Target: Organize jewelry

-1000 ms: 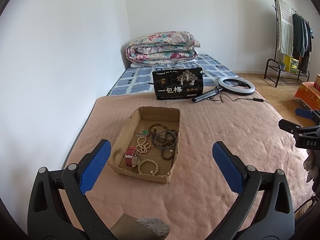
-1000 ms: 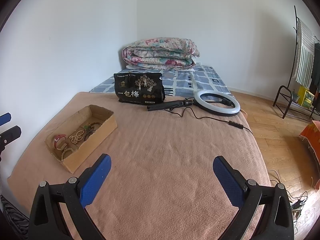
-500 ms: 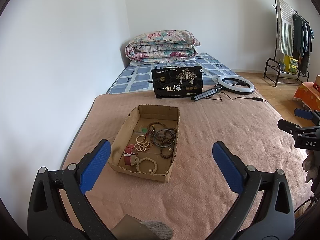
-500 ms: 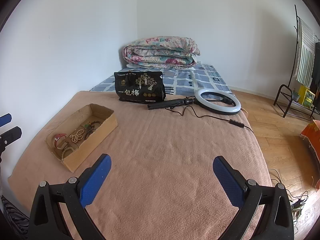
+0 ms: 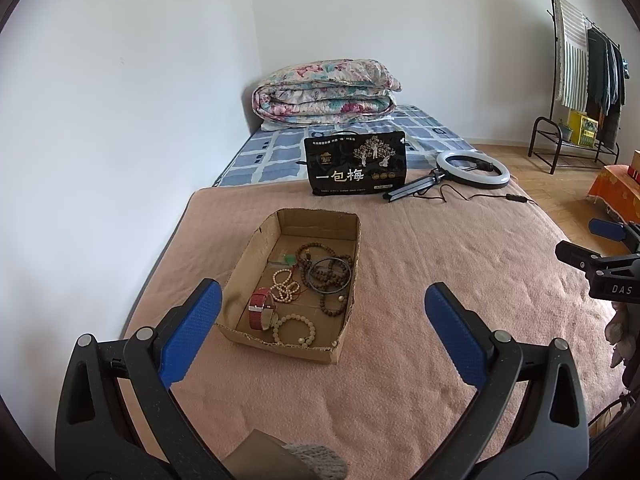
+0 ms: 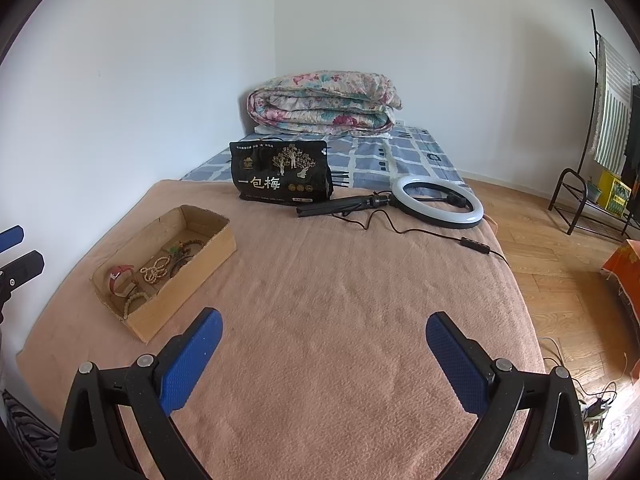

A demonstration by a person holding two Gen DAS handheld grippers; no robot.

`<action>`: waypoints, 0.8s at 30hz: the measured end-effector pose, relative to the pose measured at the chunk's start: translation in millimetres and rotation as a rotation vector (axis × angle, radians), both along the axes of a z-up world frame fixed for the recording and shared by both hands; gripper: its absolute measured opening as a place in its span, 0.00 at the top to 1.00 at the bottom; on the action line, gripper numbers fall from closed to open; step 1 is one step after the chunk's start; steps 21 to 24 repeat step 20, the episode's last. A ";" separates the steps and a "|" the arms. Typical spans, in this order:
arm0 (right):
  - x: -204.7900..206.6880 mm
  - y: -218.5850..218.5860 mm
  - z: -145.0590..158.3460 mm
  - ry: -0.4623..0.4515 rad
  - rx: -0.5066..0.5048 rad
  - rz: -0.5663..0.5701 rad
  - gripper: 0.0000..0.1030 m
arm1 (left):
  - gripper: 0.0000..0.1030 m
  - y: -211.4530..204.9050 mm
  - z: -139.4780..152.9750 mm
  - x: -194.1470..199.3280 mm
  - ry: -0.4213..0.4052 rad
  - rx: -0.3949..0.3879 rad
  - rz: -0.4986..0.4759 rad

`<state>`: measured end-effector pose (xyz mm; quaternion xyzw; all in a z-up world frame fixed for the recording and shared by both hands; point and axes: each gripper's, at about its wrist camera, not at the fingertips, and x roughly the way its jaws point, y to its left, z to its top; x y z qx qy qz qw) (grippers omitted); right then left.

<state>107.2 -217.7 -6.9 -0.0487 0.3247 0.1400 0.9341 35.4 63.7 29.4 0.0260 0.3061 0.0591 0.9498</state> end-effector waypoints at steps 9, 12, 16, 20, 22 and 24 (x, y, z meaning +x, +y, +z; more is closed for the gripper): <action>0.0 0.7 -1.3 0.005 -0.001 0.005 0.00 | 0.00 0.2 -0.9 0.1 0.002 0.000 0.000; 0.7 0.9 -1.5 0.010 0.001 0.007 0.00 | 0.00 0.1 -0.9 -0.2 0.002 0.000 0.001; 0.6 0.7 -1.7 0.010 0.000 0.007 0.00 | 0.00 0.2 -0.4 0.6 0.001 0.000 0.003; 0.8 0.4 -1.6 0.011 0.001 0.008 0.00 | 0.00 1.3 -2.3 -0.7 -0.005 0.005 0.008; 0.8 0.4 -1.6 0.011 0.001 0.008 0.00 | 0.00 1.3 -2.3 -0.7 -0.005 0.005 0.008; 0.8 0.4 -1.6 0.011 0.001 0.008 0.00 | 0.00 1.3 -2.3 -0.7 -0.005 0.005 0.008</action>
